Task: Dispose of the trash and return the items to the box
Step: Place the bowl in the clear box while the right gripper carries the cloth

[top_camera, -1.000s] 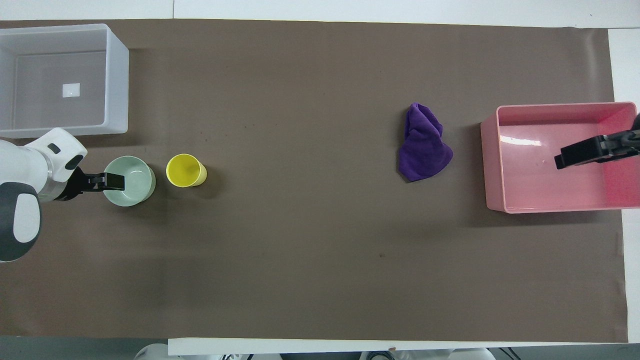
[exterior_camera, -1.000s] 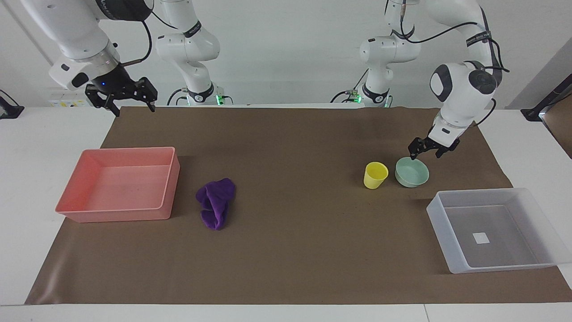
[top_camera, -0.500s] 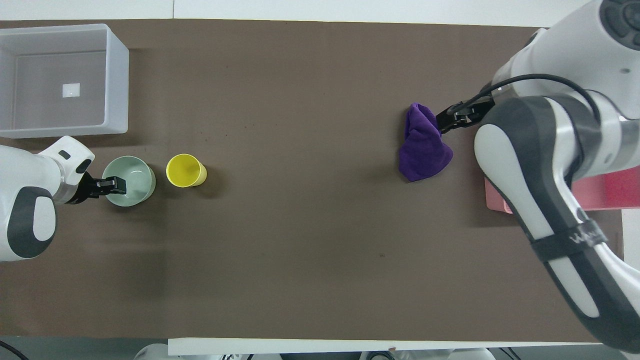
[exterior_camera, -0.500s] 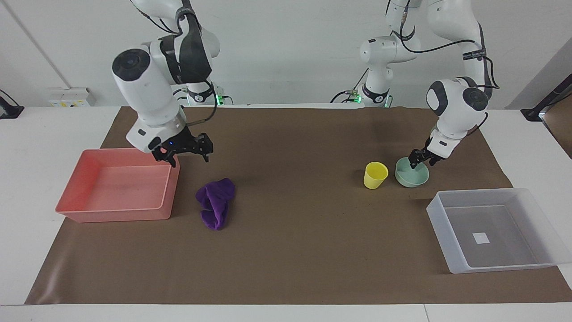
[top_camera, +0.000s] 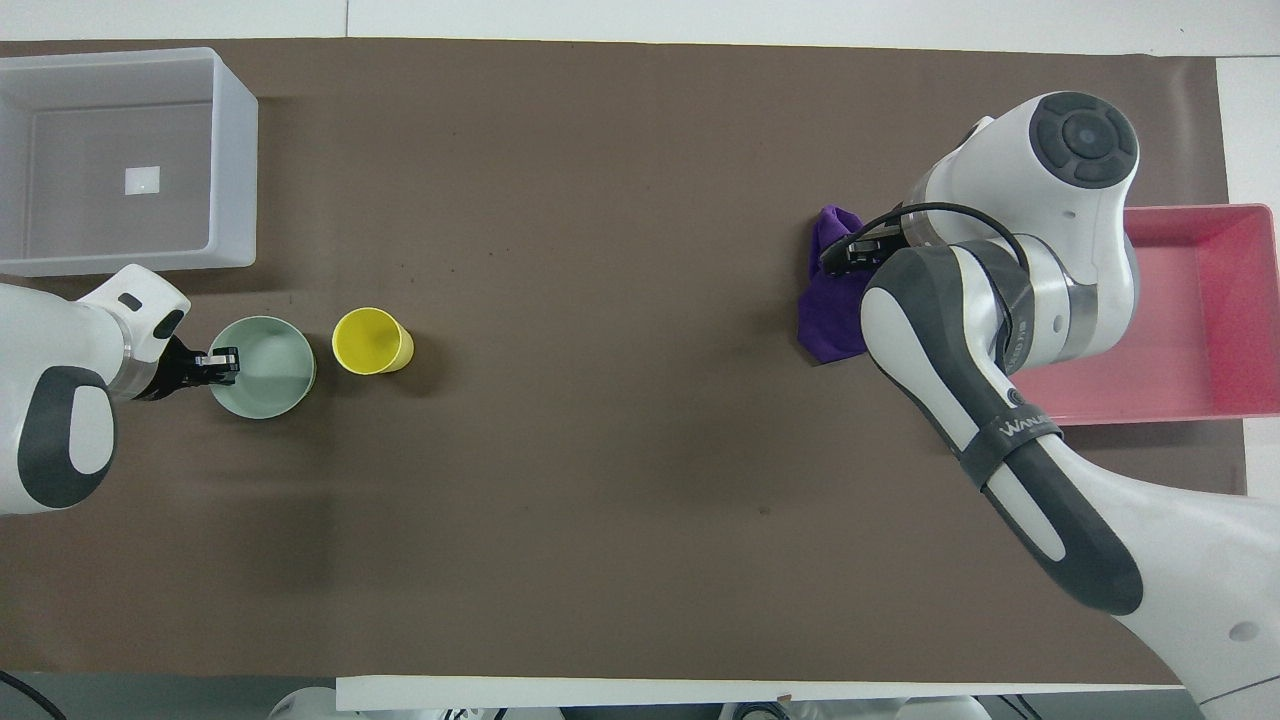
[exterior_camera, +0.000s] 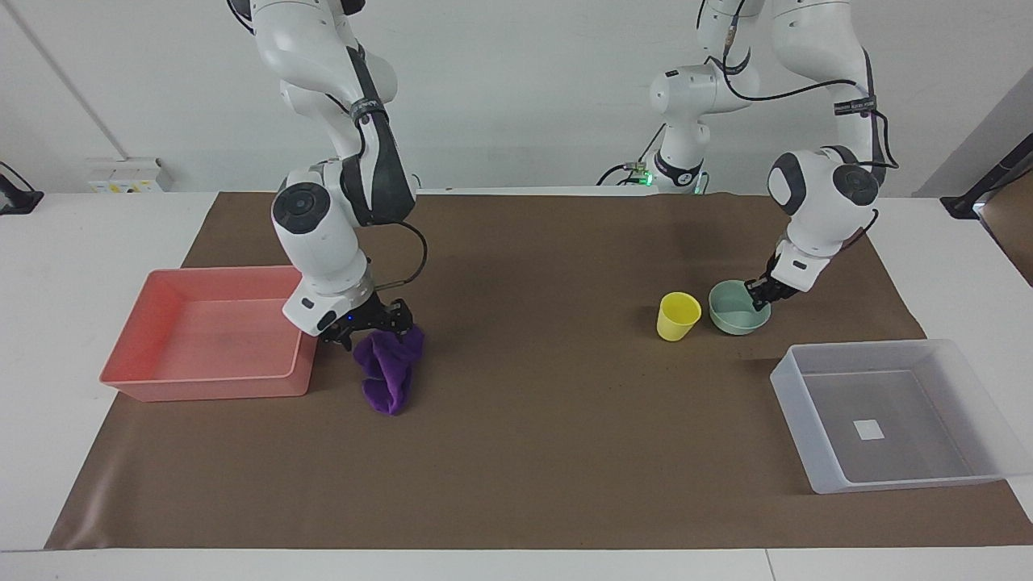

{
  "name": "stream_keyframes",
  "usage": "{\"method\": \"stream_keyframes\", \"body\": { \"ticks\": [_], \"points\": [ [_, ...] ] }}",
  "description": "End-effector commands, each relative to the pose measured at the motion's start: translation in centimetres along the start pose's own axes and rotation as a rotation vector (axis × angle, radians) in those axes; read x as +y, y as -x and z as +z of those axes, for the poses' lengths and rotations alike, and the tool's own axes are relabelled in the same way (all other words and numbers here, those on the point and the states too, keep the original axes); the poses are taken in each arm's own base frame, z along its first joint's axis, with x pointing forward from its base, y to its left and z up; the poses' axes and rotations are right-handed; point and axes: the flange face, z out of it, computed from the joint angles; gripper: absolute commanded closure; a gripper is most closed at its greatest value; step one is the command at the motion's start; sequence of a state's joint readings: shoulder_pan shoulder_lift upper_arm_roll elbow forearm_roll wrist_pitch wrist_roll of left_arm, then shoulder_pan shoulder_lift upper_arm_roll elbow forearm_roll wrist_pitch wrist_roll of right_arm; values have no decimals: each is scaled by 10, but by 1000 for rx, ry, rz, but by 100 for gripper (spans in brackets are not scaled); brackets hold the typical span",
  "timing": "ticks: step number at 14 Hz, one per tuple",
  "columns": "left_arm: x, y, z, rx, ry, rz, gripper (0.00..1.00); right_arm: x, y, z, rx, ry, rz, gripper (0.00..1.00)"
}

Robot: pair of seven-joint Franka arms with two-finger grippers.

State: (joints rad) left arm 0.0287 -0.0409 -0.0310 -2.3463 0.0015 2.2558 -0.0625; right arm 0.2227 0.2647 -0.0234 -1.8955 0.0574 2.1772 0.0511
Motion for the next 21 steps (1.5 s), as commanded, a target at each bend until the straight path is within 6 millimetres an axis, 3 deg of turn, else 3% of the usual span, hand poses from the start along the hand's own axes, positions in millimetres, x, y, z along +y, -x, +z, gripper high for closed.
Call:
{"method": "stream_keyframes", "body": {
  "ticks": [1,3,5,6,9,10,13,14,16,17,18,19,20,21],
  "points": [
    [1,-9,-91,-44,2,-16,100,-9,-2,25,6,3,-10,19],
    [1,-35,-149,-31,57,-44,100,-8,4,37,6,4,-1,32],
    [-32,-70,-165,48,132,-135,100,-6,9,42,-5,5,-5,45],
    [-41,-89,-163,100,154,-163,100,-5,9,43,-5,5,-1,54],
    [-65,-172,-140,177,162,-205,100,0,9,41,-15,6,5,87],
    [-74,-190,-126,194,155,-217,100,2,7,39,-4,6,7,88],
    [-91,-218,-56,234,136,-251,100,-2,8,24,0,4,5,95],
    [-94,-223,-36,230,130,-258,100,-3,10,4,-2,2,2,97],
    [-97,-221,-18,230,114,-256,100,-2,10,-34,-31,3,1,98],
    [-100,-218,-10,228,94,-247,78,0,10,-57,-45,2,-3,98],
    [-100,-218,-15,225,92,-242,50,6,11,-82,-52,0,-4,98],
    [-98,-217,-22,217,94,-241,42,11,12,-108,-46,-2,-1,98],
    [-96,-216,-42,215,98,-238,25,12,14,-130,-41,-2,1,98],
    [-92,-208,-75,230,98,-229,16,16,21,-154,-33,0,4,98]
  ]
}}
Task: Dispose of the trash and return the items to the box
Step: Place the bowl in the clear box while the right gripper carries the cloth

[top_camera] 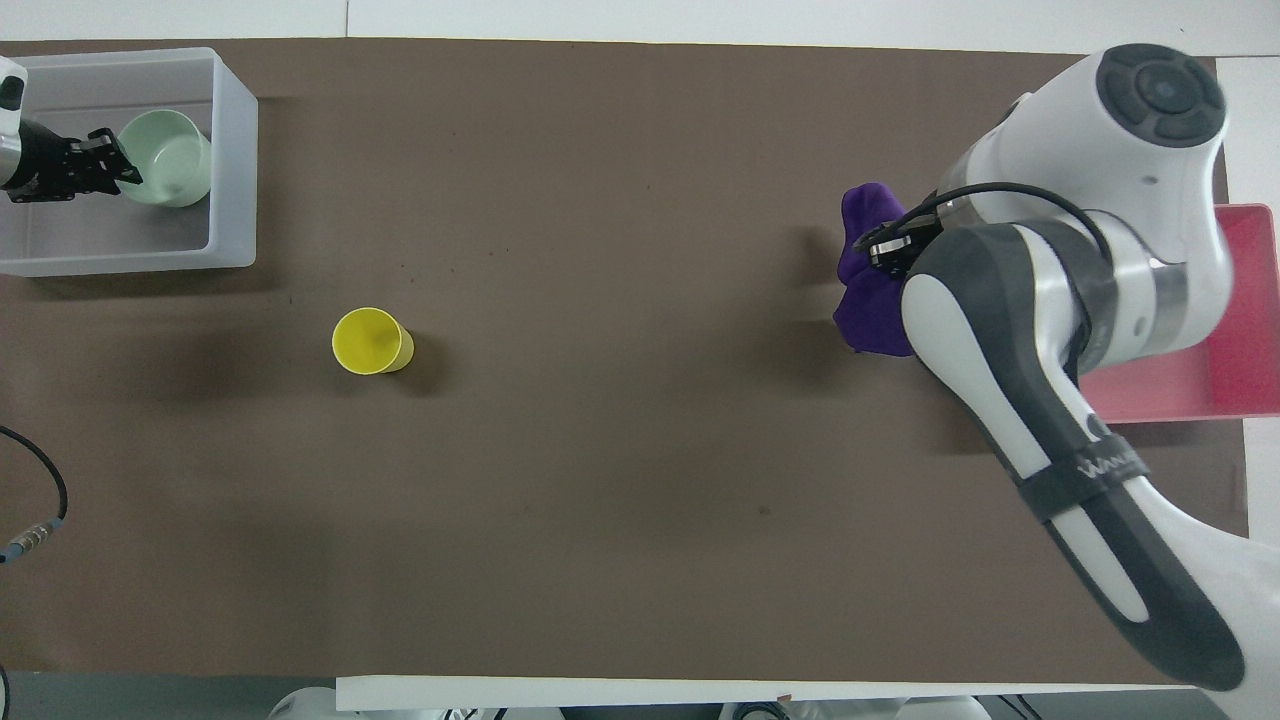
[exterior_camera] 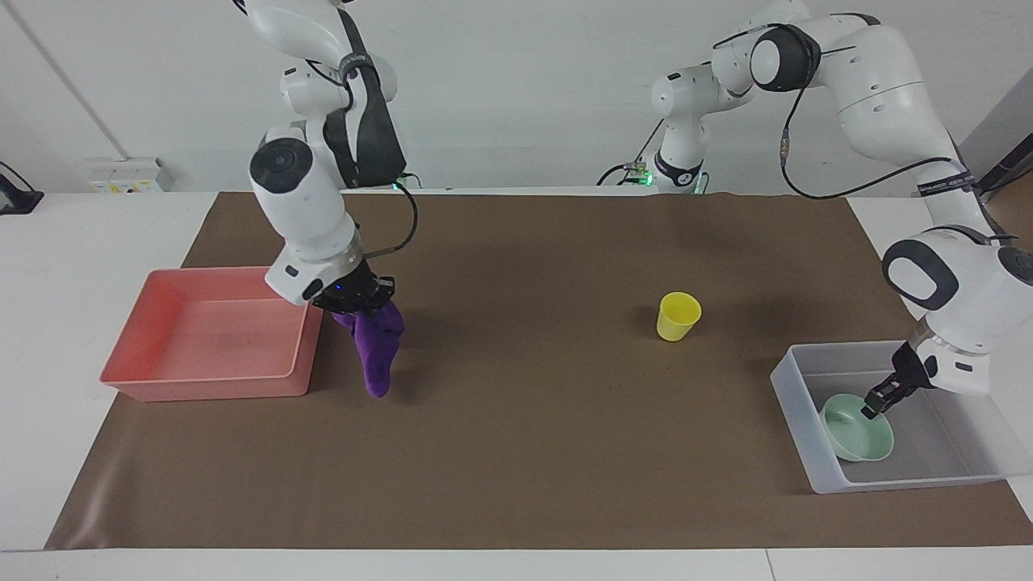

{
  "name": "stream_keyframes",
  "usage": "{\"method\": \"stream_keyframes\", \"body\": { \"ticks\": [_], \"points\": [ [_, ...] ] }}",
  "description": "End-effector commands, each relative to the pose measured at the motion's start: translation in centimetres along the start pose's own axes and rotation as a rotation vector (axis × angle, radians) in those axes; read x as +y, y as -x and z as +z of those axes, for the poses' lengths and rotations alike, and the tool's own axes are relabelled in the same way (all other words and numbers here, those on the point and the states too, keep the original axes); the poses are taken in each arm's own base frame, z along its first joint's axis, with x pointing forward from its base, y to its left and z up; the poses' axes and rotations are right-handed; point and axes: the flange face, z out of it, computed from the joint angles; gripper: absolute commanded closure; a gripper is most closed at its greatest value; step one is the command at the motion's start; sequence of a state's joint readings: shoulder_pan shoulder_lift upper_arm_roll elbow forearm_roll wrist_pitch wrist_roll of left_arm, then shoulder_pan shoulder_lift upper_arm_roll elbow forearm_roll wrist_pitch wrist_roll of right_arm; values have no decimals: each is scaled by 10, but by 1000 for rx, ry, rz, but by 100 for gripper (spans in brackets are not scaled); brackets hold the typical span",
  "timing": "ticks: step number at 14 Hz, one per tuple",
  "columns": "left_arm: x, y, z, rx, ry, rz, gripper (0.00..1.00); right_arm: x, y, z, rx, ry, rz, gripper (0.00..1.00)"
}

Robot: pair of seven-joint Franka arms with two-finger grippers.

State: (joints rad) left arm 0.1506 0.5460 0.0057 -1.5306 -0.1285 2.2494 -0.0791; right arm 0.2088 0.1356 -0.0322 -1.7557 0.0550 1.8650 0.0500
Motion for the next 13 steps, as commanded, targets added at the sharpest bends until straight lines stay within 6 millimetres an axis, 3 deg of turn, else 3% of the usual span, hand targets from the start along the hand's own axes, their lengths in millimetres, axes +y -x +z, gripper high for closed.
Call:
{"method": "stream_keyframes", "body": {
  "ticks": [1,3,5,6,7,9,11,13],
  "points": [
    [17,10,-83,7,-9,30,4,21,16,-56,25,17,9,98],
    [39,43,-139,-49,-5,70,0,53,34,-83,28,40,45,97],
    [63,99,-172,-140,-11,113,0,89,45,-94,15,74,12,97],
    [73,133,-179,-165,-13,118,0,112,48,-94,5,76,-3,97],
    [95,171,-179,-182,-16,137,0,138,55,-90,-6,72,3,97],
    [134,231,-153,-202,-27,136,0,173,73,-74,-25,65,36,97],
    [144,268,-127,-161,-19,101,0,184,82,-51,-14,65,53,97],
    [154,283,-99,-139,-10,114,0,194,79,-23,-2,68,64,95]
  ]
}}
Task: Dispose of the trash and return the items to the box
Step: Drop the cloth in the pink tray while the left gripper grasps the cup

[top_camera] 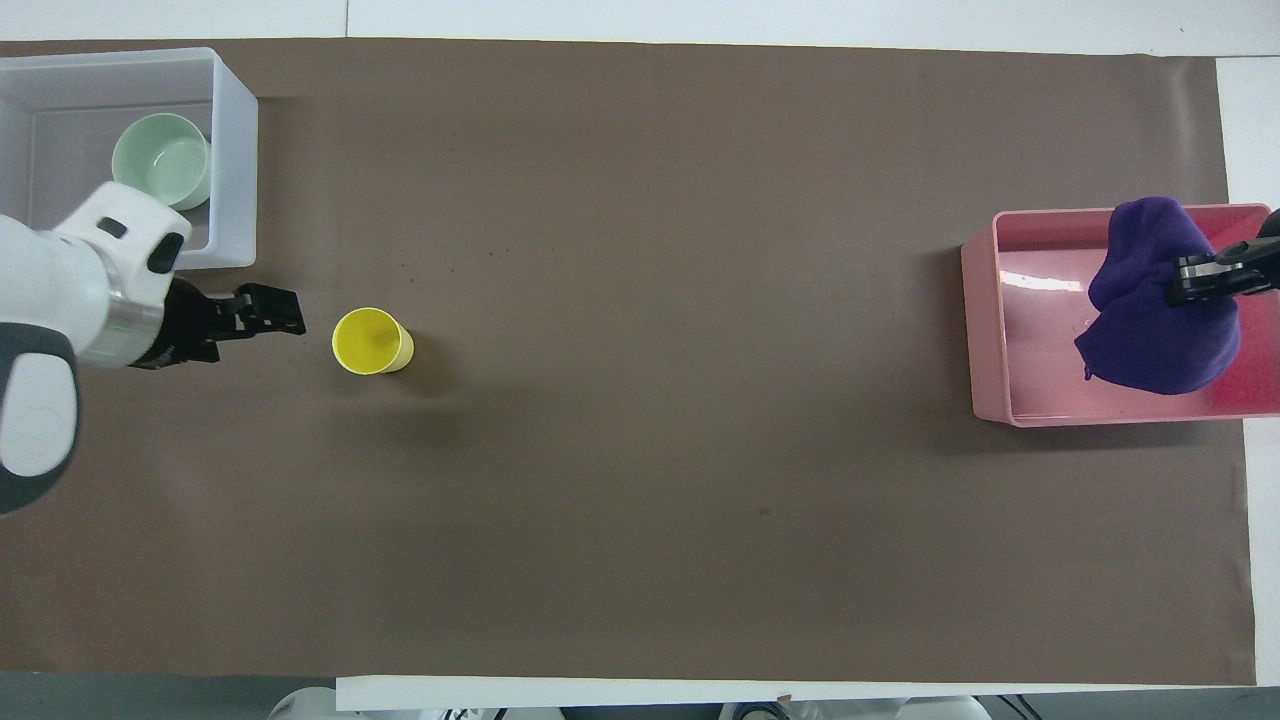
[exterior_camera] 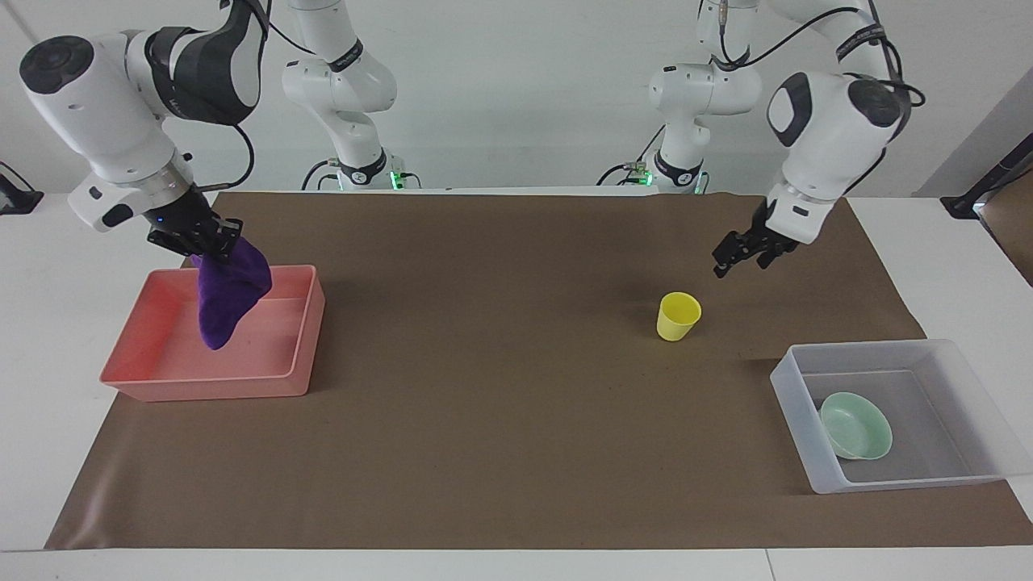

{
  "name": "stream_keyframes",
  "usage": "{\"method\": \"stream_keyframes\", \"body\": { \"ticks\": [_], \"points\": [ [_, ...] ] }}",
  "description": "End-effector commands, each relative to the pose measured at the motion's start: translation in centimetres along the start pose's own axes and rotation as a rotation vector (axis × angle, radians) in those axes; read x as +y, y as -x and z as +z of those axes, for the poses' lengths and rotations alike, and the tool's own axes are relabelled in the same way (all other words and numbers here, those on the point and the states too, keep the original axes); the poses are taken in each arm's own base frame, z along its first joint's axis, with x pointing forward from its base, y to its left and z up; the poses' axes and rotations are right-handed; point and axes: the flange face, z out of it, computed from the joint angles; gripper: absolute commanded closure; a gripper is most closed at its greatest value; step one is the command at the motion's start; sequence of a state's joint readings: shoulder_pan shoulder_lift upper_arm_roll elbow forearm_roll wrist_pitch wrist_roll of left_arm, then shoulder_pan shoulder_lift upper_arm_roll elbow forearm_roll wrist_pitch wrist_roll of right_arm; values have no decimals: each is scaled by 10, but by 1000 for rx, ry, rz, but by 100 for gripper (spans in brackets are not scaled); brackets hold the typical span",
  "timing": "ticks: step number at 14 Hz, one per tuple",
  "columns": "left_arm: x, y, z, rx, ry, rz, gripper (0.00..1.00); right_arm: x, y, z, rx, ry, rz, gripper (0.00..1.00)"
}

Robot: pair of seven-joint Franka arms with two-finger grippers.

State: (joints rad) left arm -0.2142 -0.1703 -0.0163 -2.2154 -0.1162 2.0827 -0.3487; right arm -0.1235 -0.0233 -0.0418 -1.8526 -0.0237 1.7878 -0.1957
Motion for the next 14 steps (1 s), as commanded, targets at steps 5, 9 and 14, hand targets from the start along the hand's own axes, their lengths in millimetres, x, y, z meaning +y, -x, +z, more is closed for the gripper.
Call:
{"method": "stream_keyframes", "body": {
  "ticks": [5,9,14],
  "points": [
    [-8,6,81,62,-5,-21,2,2,7,95,17,10,-22,74],
    [0,11,96,60,-6,-39,65,4,3,93,12,9,-25,11],
    [3,11,109,72,-3,-37,99,-62,-15,56,27,1,-128,1]
  ]
}}
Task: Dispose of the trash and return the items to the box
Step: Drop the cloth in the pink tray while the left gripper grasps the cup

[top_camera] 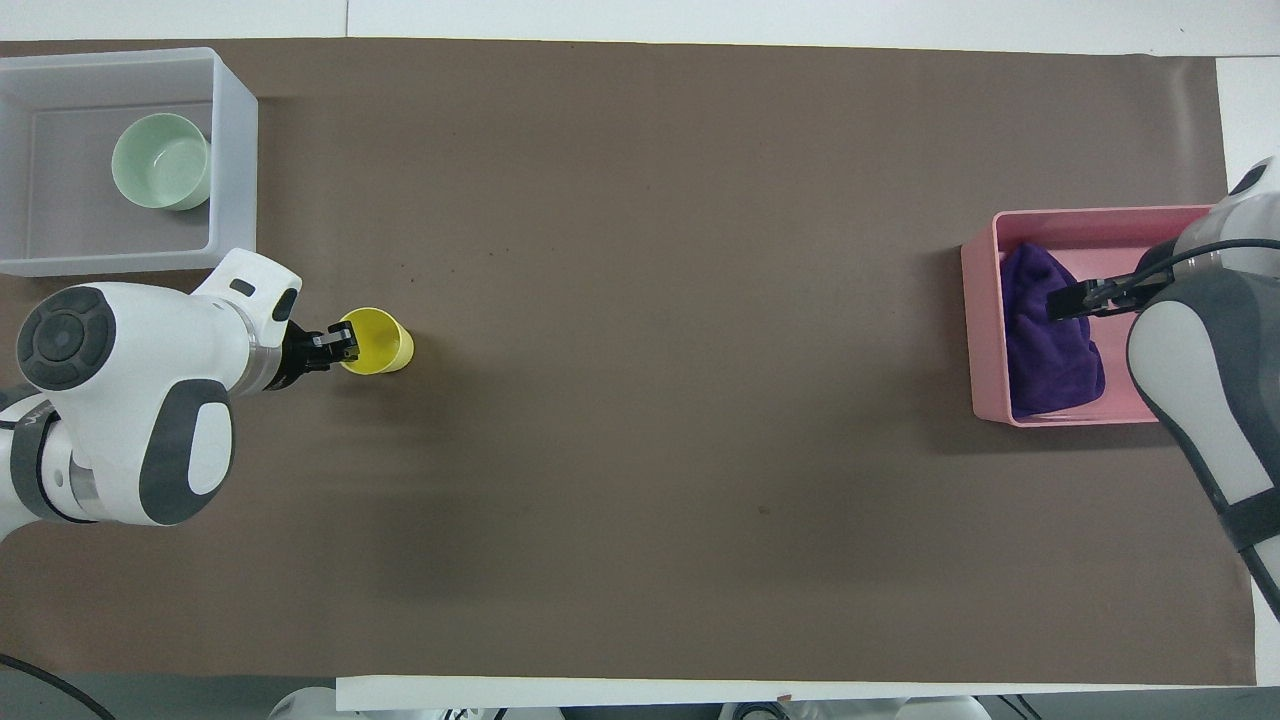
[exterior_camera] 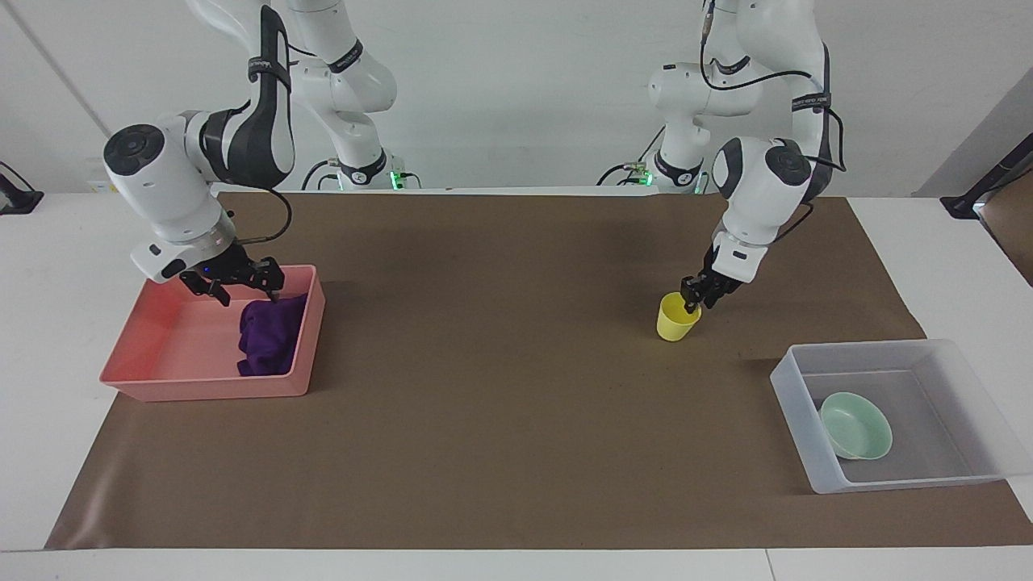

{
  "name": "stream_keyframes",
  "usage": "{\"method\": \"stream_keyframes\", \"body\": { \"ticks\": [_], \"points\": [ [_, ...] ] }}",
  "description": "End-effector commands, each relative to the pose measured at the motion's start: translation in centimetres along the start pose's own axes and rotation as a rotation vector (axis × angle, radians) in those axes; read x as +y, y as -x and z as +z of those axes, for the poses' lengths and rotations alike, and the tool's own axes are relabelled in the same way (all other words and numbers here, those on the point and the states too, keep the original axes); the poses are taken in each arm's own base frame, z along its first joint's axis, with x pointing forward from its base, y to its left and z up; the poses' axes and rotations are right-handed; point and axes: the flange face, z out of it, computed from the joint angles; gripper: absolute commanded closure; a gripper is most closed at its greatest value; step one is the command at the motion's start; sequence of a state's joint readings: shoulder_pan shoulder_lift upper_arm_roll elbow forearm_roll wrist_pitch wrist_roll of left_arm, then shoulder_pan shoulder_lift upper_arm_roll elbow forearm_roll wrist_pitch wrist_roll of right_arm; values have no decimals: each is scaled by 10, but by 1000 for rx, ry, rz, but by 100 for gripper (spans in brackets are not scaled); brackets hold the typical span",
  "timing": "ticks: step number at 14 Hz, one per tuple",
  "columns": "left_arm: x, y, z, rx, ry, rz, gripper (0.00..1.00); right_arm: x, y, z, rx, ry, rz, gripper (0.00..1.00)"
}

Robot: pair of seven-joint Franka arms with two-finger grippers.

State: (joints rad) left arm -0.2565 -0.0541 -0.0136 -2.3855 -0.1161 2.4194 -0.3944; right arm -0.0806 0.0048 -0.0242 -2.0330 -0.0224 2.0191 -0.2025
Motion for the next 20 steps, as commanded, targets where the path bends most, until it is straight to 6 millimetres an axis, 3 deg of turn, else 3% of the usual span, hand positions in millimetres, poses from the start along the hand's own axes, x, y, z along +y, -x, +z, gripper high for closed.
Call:
{"method": "stream_keyframes", "body": {
  "ticks": [1,2,4,6,7,8,10,11,13,15,18,20],
  "points": [
    [1,0,2,24,-3,-9,100,-42,-14,-32,4,-11,-75,1],
    [4,-6,-3,30,1,-8,100,-61,-19,-35,0,-50,-64,1],
    [11,-19,-26,30,7,-29,100,-71,-23,-47,8,-81,-21,1],
    [16,-42,-76,16,9,-44,100,-71,-26,-67,-13,-83,-25,1],
    [9,-60,-109,21,13,-69,100,-70,-26,-83,-43,-74,-33,1],
    [-8,-86,-142,46,22,-109,100,-67,-23,-102,-62,-54,-59,1],
    [-43,-135,-171,89,28,-177,100,-59,-14,-134,-89,-33,-64,1],
    [-77,-163,-187,138,31,-227,100,-55,-9,-149,-111,-11,-60,1],
    [-125,-211,-176,171,-6,-200,100,-46,4,-168,-152,28,-70,0],
    [-144,-242,-132,214,-42,-171,100,-32,26,-183,-154,14,-66,0],
    [-159,-262,-65,209,-55,-181,100,-28,40,-182,-188,-8,-61,0],
    [-155,-260,-43,218,-50,-173,100,-31,46,-178,-210,-32,-52,0]
  ]
}}
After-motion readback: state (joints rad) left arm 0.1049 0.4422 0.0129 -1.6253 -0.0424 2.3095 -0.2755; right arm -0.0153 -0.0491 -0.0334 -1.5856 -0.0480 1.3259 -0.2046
